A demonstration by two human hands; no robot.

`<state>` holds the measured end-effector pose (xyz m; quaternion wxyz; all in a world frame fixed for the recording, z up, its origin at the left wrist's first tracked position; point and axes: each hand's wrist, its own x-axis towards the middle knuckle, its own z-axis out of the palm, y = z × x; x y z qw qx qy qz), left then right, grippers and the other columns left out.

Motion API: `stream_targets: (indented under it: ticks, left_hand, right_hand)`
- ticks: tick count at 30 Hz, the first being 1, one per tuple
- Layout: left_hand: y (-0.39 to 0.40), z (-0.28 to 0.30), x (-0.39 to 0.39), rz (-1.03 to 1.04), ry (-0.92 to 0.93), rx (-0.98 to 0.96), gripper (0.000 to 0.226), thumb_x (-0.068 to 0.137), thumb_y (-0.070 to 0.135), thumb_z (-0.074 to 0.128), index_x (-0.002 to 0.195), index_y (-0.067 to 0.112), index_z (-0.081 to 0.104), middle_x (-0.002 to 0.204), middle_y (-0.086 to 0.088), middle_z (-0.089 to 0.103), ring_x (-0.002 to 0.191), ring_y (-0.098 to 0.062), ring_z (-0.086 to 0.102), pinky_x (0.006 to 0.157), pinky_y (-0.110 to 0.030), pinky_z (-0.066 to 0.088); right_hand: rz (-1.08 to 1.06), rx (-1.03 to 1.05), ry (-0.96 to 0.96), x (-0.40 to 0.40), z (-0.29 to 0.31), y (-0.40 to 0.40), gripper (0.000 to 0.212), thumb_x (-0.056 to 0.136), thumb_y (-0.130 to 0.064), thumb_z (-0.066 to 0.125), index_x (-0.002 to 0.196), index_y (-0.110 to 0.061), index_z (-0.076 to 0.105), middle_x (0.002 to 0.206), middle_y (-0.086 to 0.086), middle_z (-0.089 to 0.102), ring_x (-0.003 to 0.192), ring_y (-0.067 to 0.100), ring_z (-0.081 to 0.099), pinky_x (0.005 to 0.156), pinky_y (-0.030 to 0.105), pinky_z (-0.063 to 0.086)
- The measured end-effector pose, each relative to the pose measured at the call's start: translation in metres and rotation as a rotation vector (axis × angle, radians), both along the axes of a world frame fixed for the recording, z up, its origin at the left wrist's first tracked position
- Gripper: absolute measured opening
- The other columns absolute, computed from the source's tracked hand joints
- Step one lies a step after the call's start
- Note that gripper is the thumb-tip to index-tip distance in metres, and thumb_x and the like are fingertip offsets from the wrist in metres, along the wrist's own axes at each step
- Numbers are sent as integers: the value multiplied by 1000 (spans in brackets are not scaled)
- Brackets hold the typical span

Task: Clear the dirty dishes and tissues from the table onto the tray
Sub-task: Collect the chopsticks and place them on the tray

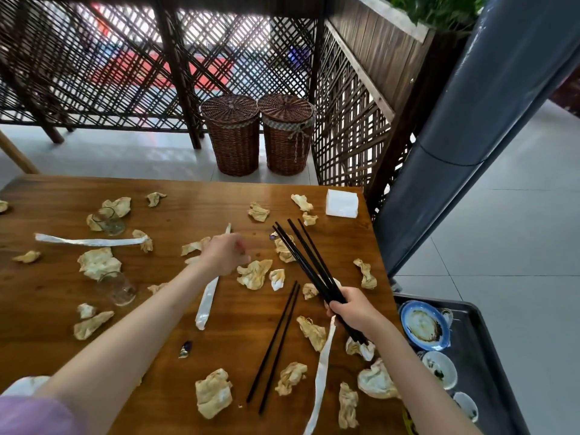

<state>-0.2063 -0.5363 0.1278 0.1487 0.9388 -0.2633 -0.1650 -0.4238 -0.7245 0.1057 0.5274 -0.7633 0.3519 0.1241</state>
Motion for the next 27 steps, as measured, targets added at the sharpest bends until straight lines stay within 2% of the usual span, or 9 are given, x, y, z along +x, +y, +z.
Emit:
stream_targets:
  ticks: [2,4,7,9,13,17,23,27]
  left_hand:
    - [1,-14,-10,-9,60,25,17,84,35,68,99,29,64,98,10,62,102,-18,58,92,-39,44]
    - [-2,-31,-24,-26,115,59,16,83,35,68,97,27,64,94,9,63,98,-17,59,88,-36,45]
    - [-11,-58,-49,-56,158,113,14,83,38,68,87,27,60,92,7,59,93,-17,56,87,-36,44]
    - [-20,-75,-66,-54,180,146,16,85,37,67,86,24,58,94,5,61,96,-18,56,89,-37,44]
    - [-38,-99,-93,-36,154,216,26,85,41,65,95,17,60,95,0,62,94,-23,59,86,-40,47]
    - [-49,-114,-107,-8,153,273,33,81,46,68,83,19,49,82,2,54,81,-20,54,82,-39,46]
    - [-60,-121,-110,53,124,294,30,80,34,71,84,20,45,83,1,49,85,-22,54,74,-38,37]
    - [-65,-123,-111,158,201,251,23,83,23,69,85,19,46,84,-1,48,89,-24,56,77,-39,43]
  right_hand:
    - [-7,-23,6,-1,1,-1,16,94,-9,51,108,-12,59,84,5,67,68,13,61,57,18,50]
    - [-21,-42,17,-3,1,-2,16,94,-9,51,107,-12,59,84,4,66,68,12,60,55,18,48]
    - [-36,-42,7,-8,1,-2,15,94,-9,51,107,-11,58,82,4,65,67,14,58,61,24,48]
    - [-46,-31,4,-12,1,0,17,95,-9,50,110,-12,57,82,4,63,69,15,58,65,27,48]
    - [-56,-28,-2,-21,-2,2,22,96,-9,48,117,-13,53,81,0,58,66,11,55,56,20,44]
    - [-59,-51,-23,-27,-6,2,29,97,-9,45,126,-13,47,88,-2,53,69,7,50,58,20,41]
    - [-62,-54,-39,-33,-7,-5,24,97,-10,44,120,-16,49,84,0,55,70,10,52,64,24,44]
    - [-55,-45,-50,-36,-8,-10,23,97,-7,44,117,-16,50,85,-1,54,71,9,51,62,23,43]
